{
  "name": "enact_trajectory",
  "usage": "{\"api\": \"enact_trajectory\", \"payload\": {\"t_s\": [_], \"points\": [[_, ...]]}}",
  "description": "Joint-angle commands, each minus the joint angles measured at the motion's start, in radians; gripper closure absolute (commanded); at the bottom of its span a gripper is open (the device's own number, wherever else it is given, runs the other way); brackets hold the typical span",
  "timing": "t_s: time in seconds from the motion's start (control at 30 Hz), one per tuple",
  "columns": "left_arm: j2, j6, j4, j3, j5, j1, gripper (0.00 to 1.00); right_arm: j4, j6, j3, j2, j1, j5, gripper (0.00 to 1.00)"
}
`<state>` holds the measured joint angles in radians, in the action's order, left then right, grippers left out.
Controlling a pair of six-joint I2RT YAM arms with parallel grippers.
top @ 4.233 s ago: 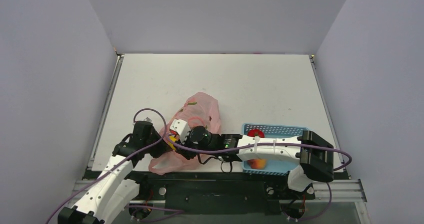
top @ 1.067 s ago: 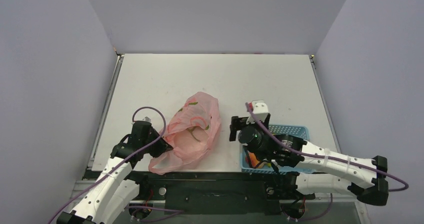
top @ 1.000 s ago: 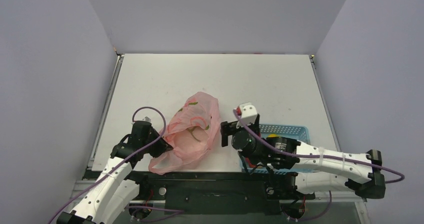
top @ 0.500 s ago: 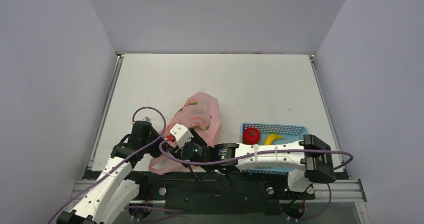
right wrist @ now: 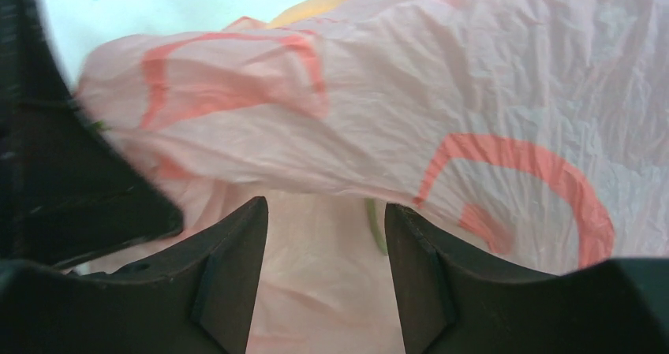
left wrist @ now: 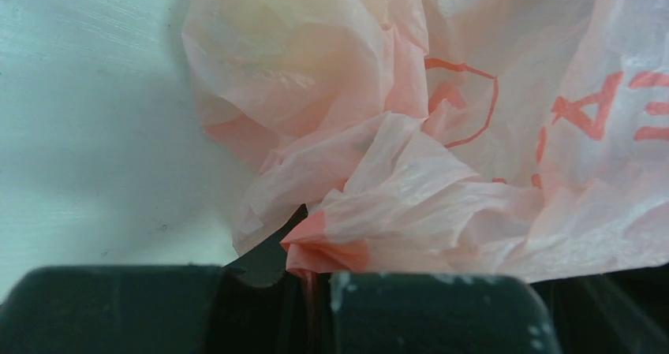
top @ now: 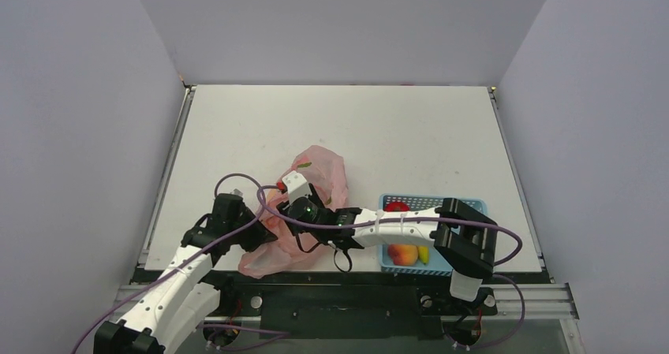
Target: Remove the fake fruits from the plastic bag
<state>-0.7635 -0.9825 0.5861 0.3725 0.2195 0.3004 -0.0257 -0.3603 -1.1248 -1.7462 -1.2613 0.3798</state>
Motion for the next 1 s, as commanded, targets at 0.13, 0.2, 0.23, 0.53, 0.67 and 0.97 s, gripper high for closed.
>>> {"api": "enact_trajectory", "payload": {"t_s": [0.13, 0.2, 0.23, 0.53, 0.67, 0.97], "points": [[-0.007, -0.009, -0.087, -0.017, 0.035, 0.003, 1.00, 0.077, -0.068, -0.037, -0.094, 0.042, 0.010, 0.49], [-0.009, -0.012, -0.096, -0.024, 0.041, 0.003, 1.00, 0.082, -0.094, -0.030, -0.109, 0.044, 0.032, 0.52], [-0.010, -0.013, -0.100, -0.027, 0.042, 0.003, 1.00, 0.089, -0.110, -0.026, -0.116, 0.049, 0.039, 0.55], [-0.013, -0.017, -0.111, -0.045, 0.045, 0.014, 1.00, 0.174, -0.180, 0.022, -0.161, 0.092, 0.056, 0.61], [-0.013, -0.016, -0.111, -0.046, 0.042, 0.020, 1.00, 0.208, -0.182, 0.030, -0.189, 0.114, 0.036, 0.61], [-0.029, -0.016, -0.121, -0.051, 0.042, 0.025, 1.00, 0.242, -0.157, 0.029, -0.242, 0.148, -0.002, 0.60]]}}
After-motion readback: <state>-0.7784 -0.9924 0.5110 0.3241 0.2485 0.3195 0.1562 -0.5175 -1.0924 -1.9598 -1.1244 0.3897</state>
